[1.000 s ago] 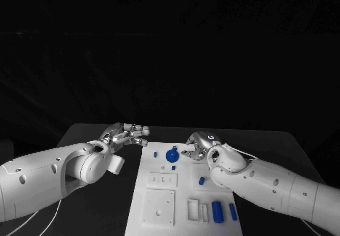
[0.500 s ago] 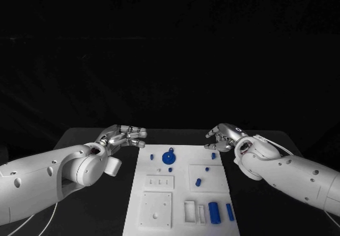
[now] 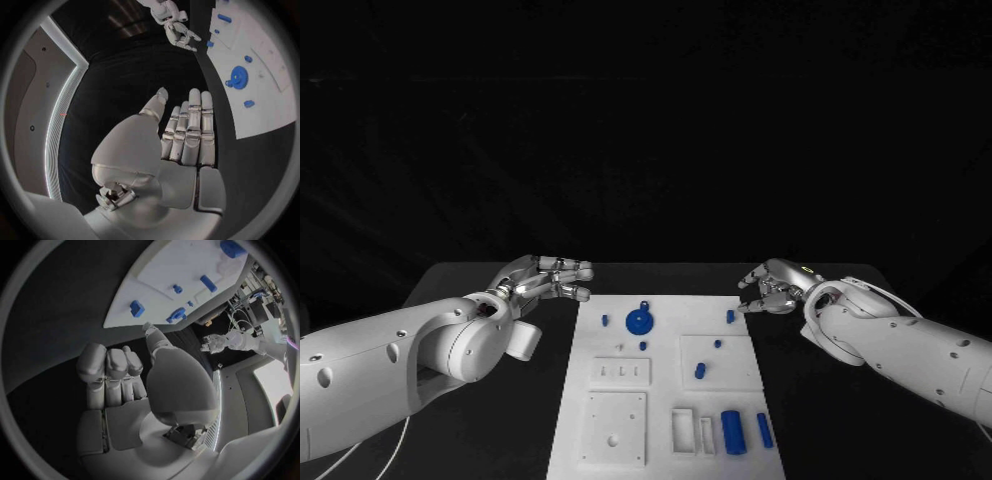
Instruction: Assemble the parts on the task board
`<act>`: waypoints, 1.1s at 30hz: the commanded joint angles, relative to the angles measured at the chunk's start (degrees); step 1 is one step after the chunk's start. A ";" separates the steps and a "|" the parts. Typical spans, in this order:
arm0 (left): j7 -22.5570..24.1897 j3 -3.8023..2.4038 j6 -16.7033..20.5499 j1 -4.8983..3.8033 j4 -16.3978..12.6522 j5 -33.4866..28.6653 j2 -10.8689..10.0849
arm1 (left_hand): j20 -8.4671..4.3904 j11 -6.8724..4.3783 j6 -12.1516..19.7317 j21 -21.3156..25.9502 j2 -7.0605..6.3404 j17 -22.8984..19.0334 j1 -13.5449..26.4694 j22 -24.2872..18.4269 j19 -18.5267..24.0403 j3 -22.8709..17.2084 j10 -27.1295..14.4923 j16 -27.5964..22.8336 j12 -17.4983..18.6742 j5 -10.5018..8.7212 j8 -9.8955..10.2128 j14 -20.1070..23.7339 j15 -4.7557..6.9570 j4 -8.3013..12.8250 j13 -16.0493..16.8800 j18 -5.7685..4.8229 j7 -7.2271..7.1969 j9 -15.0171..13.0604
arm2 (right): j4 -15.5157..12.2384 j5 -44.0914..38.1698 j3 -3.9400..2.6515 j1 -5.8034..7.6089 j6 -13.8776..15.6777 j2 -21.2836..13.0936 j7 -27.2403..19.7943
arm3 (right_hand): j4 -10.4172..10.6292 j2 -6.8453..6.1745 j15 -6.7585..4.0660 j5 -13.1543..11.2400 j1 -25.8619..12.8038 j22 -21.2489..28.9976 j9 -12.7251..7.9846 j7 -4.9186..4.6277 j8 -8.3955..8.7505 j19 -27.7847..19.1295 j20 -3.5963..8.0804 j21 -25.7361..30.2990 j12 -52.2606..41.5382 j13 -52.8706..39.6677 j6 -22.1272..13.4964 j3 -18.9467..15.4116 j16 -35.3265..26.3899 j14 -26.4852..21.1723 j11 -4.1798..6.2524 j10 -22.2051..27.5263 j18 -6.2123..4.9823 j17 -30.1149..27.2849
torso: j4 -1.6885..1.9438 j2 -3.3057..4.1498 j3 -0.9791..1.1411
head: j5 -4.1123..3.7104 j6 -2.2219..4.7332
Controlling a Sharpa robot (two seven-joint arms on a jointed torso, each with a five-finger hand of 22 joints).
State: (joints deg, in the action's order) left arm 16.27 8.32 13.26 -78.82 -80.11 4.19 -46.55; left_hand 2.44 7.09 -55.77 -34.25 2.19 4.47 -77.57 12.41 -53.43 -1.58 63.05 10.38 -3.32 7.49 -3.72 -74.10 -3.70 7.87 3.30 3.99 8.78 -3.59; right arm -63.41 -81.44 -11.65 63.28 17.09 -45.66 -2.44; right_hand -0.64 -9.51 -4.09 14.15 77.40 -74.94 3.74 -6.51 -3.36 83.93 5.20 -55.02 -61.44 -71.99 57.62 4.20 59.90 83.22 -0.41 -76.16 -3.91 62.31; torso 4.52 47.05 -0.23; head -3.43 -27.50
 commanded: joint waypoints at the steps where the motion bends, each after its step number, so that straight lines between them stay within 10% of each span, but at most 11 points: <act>1: 0.93 -0.05 -1.15 -0.03 -0.06 0.20 0.05 | 0.17 0.03 -0.08 -0.13 0.15 0.00 0.06 -0.08 0.45 -0.20 -0.45 0.10 -0.11 0.16 -0.02 0.32 0.01 0.15 0.05 -0.03 -0.04 -0.05 | 1.40 2.00 0.00 -0.53 -2.37 0.51 -3.61 | -0.06 0.11 0.30 -0.30 0.60 -7.04 -0.07 0.00 -0.23 1.61 -0.37 0.35 0.35 0.13 -0.50 -0.73 -0.34 -0.07 0.10 0.36 -0.64 0.03 | 0.04 0.03 0.02 | -0.10 -0.22; 14: 0.85 -0.04 -1.45 0.04 0.10 0.20 0.06 | 0.21 0.11 -0.04 -0.16 0.17 0.00 -0.07 -0.10 0.46 -0.13 -0.98 0.11 -0.12 0.15 -0.04 0.34 -0.01 0.23 0.06 0.03 -0.04 -0.06 | 5.25 2.57 0.00 -2.33 -3.74 2.34 -4.79 | -4.03 1.25 0.14 4.78 0.86 -7.07 -0.08 0.11 -0.23 1.56 -0.20 0.26 0.34 0.20 -0.05 1.46 -0.43 -0.13 0.29 0.48 -0.53 0.23 | 0.06 -0.04 -0.07 | -0.03 -0.85; 33: 0.68 -0.04 -1.77 0.10 0.39 0.19 0.31 | 0.24 0.17 0.12 -0.29 0.25 0.00 -0.18 -0.12 0.53 0.02 -1.30 0.12 -0.13 0.15 -0.05 0.35 -0.03 0.28 0.06 0.07 -0.04 -0.06 | 7.40 2.43 0.01 -3.83 -0.28 4.83 -5.02 | -4.79 1.81 0.19 1.40 -0.64 -7.18 -0.09 0.03 -0.21 1.71 -0.27 -0.49 -0.41 -0.19 1.12 5.87 0.51 0.09 0.20 0.00 -0.63 1.35 | 0.04 -0.13 -0.21 | 0.09 -1.43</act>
State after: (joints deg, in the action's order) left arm 16.35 8.31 12.55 -78.71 -79.65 4.23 -46.37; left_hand 2.65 7.34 -55.77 -34.25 2.19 4.47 -77.57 12.37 -53.23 -1.58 62.08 10.38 -3.32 7.49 -3.72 -74.10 -3.70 7.87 3.29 3.99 8.79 -3.58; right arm -56.10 -79.05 -11.63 59.54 15.86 -40.95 -6.91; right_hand -5.47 -7.80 -4.09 15.75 77.24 -74.92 3.71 -6.49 -3.36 83.93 5.21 -55.37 -61.66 -72.10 58.34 9.84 60.14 83.22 -0.20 -75.96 -3.91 63.59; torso 4.59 46.92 -0.41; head -3.42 -28.84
